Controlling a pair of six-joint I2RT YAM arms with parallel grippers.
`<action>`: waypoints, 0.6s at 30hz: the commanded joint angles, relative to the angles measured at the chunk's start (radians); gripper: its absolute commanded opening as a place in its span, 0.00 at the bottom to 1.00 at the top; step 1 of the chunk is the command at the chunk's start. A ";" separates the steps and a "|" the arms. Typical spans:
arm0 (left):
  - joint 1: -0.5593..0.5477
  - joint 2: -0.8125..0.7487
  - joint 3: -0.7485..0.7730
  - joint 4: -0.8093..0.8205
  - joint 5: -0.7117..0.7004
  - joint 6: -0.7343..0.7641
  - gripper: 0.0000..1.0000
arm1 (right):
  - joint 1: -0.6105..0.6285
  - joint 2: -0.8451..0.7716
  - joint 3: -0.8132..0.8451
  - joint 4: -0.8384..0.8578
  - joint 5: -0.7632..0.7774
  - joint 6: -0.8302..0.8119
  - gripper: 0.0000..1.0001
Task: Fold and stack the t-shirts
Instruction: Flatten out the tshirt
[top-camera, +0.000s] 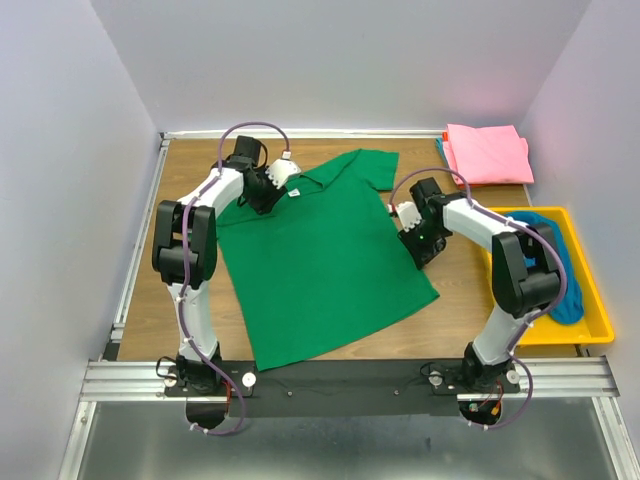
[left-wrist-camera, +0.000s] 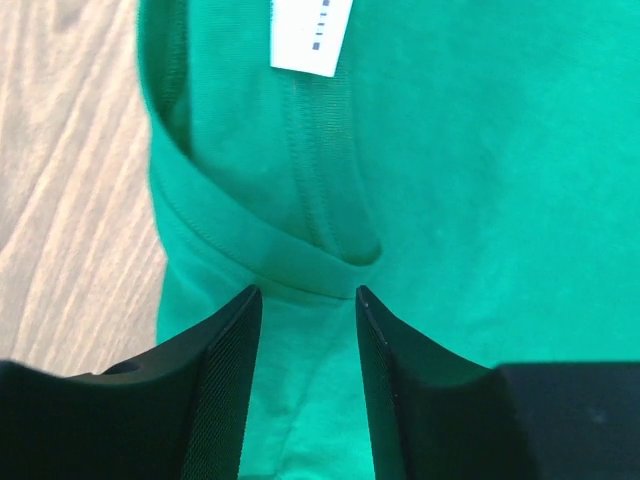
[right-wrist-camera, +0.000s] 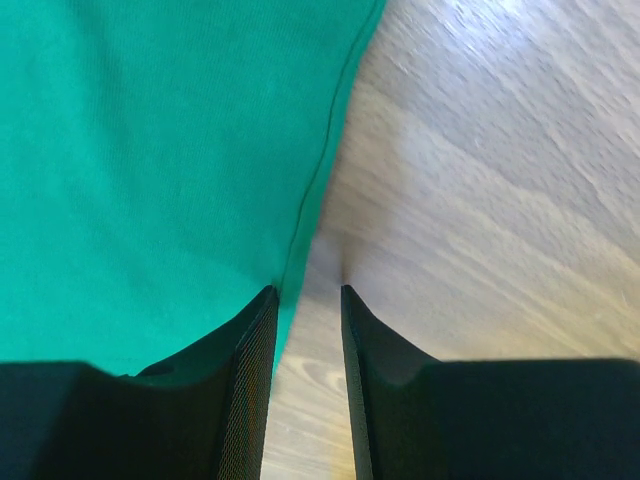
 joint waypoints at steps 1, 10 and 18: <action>-0.015 -0.010 -0.007 -0.038 0.060 0.029 0.52 | 0.002 -0.090 -0.002 -0.033 -0.011 0.020 0.39; -0.029 0.056 0.014 -0.031 0.031 0.014 0.51 | 0.011 -0.132 0.020 -0.119 -0.088 0.027 0.39; -0.032 0.108 0.070 -0.055 -0.005 0.017 0.38 | 0.046 -0.066 -0.034 -0.113 -0.093 -0.010 0.39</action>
